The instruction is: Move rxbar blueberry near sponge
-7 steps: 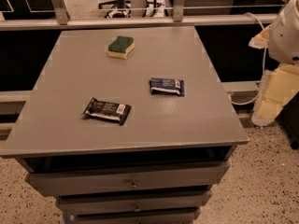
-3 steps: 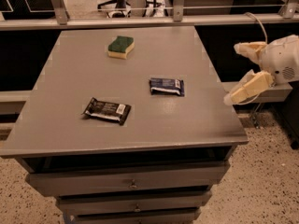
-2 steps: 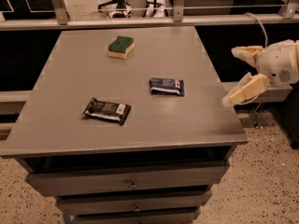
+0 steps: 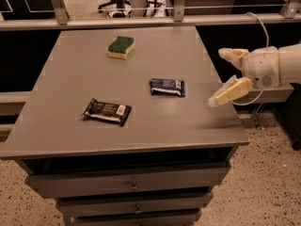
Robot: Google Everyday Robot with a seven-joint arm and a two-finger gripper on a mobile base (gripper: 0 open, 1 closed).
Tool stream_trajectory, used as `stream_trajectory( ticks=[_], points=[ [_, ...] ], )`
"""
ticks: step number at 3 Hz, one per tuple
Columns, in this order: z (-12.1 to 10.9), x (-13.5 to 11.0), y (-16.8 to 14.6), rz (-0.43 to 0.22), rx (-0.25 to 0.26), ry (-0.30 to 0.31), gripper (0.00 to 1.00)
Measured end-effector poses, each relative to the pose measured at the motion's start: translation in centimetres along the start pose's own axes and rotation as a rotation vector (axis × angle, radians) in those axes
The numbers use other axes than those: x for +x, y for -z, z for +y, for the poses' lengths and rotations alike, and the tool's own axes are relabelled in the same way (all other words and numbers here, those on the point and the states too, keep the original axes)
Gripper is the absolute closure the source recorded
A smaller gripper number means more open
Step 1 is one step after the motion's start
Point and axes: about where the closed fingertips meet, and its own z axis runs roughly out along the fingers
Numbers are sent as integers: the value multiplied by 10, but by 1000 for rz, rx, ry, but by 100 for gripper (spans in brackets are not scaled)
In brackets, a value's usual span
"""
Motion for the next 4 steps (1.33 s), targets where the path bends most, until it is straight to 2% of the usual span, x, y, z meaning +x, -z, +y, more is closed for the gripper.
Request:
stream_trajectory(
  ticks=[2,4],
  points=[
    [-10,1,-53,-114,-84,-28,0],
    [-7,1,-93,-156,-158,-51,0]
  ],
)
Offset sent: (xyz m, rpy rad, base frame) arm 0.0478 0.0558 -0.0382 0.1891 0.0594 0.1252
